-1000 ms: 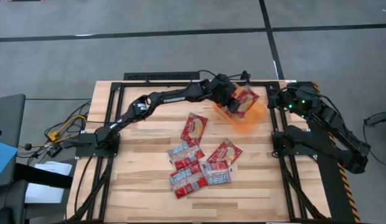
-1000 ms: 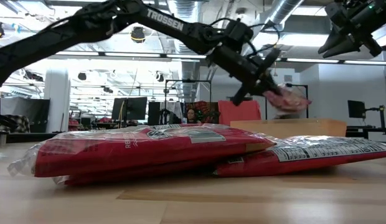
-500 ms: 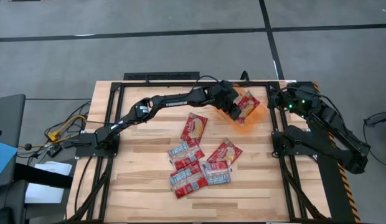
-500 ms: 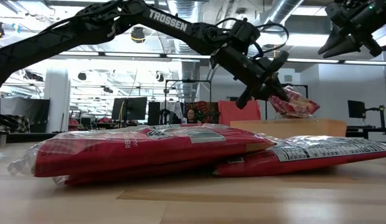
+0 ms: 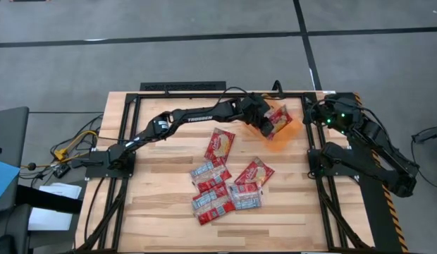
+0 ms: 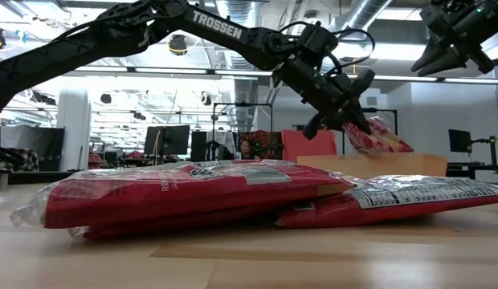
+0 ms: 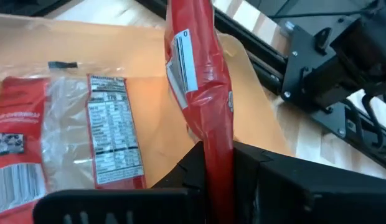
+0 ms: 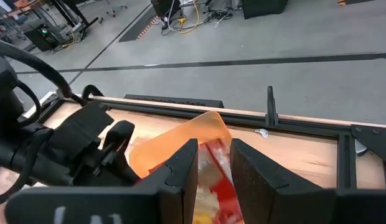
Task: Sort popcorn bags into baskets
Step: Put the popcorn bag into the orange transparent bin
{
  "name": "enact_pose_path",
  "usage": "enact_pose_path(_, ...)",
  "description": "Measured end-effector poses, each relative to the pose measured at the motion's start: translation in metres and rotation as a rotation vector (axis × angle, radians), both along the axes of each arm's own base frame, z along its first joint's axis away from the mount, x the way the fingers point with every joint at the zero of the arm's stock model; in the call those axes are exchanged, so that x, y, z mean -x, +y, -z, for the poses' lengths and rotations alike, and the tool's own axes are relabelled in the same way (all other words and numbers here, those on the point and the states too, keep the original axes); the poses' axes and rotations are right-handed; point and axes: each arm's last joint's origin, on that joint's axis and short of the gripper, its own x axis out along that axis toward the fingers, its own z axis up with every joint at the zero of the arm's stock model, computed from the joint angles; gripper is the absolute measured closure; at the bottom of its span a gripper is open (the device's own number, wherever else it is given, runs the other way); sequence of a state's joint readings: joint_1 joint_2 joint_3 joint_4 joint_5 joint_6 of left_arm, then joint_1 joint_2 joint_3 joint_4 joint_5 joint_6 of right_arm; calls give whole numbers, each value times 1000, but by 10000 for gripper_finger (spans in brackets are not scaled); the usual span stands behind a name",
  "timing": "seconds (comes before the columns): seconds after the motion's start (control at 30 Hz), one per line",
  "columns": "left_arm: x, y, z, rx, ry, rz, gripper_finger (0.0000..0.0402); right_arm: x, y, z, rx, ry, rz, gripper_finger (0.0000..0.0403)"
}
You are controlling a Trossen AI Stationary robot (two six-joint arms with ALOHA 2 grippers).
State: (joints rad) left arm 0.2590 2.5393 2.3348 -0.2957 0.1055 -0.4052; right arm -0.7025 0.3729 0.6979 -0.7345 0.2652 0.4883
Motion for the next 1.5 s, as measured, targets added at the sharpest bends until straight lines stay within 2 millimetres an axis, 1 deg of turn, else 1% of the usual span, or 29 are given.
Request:
enact_pose_path(0.07, -1, -1, -2, 0, -26, 13, 362, 0, 0, 0, 0, 0, -1, 284)
enact_pose_path(0.17, -3, -2, -5, 1, -53, 30, 334, 0, 0, 0, 4, 6, -3, 284)
enact_pose_path(0.37, -3, -2, -5, 4, -58, 47, 254, 0, 0, 0, 10, 13, -7, 285)
enact_pose_path(0.5, -1, 0, -3, -54, -26, 30, 207, 0, 0, 0, 10, 14, -7, 285)
enact_pose_path(0.6, 1, 8, -4, -24, -22, 35, 193, 0, 0, 0, 10, 14, -8, 285)
enact_pose_path(0.7, 9, 18, -10, 50, -7, 116, 190, 0, 1, 2, -7, 34, -19, 285)
enact_pose_path(0.77, 19, 26, -18, 128, 19, 197, 190, -1, 1, 6, -42, 68, -37, 285)
enact_pose_path(0.8, 26, 30, -25, 163, 25, 232, 190, -2, 1, 8, -64, 87, -52, 285)
enact_pose_path(0.87, 45, 38, -47, 221, 45, 305, 190, -4, 2, 12, -100, 120, -76, 285)
enact_pose_path(0.9, 57, 39, -62, 224, 68, 325, 190, -4, 3, 14, -116, 132, -84, 285)
enact_pose_path(0.97, 83, 39, -89, 169, 148, 338, 191, -5, 3, 16, -148, 141, -96, 285)
enact_pose_path(1.0, 96, 37, -100, 130, 205, 330, 193, -6, 4, 17, -158, 141, -108, 285)
enact_pose_path(1.03, 108, 34, -105, 98, 283, 322, 194, -8, 3, 17, -168, 141, -121, 285)
enact_pose_path(1.13, 132, 26, -109, 74, 493, 285, 197, -15, 4, 19, -215, 143, -181, 285)
enact_pose_path(1.2, 144, 21, -115, 106, 549, 282, 197, -21, 6, 23, -282, 152, -252, 285)
enact_pose_path(1.27, 153, 15, -124, 145, 575, 284, 197, -29, 10, 31, -385, 162, -336, 285)
enact_pose_path(1.37, 156, 3, -125, 174, 613, 300, 197, -37, 21, 52, -581, 196, -408, 285)
enact_pose_path(1.5, 154, -19, -126, 193, 656, 330, 197, -43, 41, 76, -754, 212, -443, 285)
